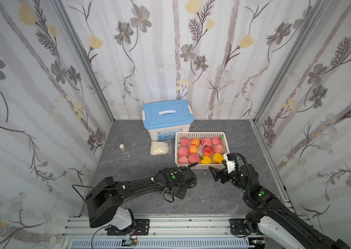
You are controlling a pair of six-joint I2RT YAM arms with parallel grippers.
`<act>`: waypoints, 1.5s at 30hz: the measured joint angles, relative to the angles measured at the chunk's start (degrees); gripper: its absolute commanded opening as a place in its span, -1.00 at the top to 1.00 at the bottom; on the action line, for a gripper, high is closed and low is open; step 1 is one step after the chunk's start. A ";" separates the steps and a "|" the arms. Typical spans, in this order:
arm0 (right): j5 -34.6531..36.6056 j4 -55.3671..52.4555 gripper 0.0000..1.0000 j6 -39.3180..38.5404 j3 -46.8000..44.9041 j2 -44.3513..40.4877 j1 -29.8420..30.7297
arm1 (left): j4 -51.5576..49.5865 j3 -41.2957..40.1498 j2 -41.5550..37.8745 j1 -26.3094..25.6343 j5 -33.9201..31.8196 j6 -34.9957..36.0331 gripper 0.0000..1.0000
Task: Put the peaches into the basket
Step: Pick up the peach from the center of the board, then place the peach in the basket.
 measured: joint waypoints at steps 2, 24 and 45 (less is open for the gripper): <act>-4.24 0.07 -0.89 0.00 -1.20 -2.10 0.37 | 0.26 2.19 -0.57 3.06 -0.09 2.27 0.06; -0.57 -0.24 -0.88 -1.55 -4.46 -10.36 4.50 | 2.78 59.10 39.78 15.13 -1.27 23.54 0.05; 0.79 -0.17 -0.89 -1.70 -4.31 -7.96 5.68 | -0.17 74.69 56.87 15.23 -1.75 24.61 -0.06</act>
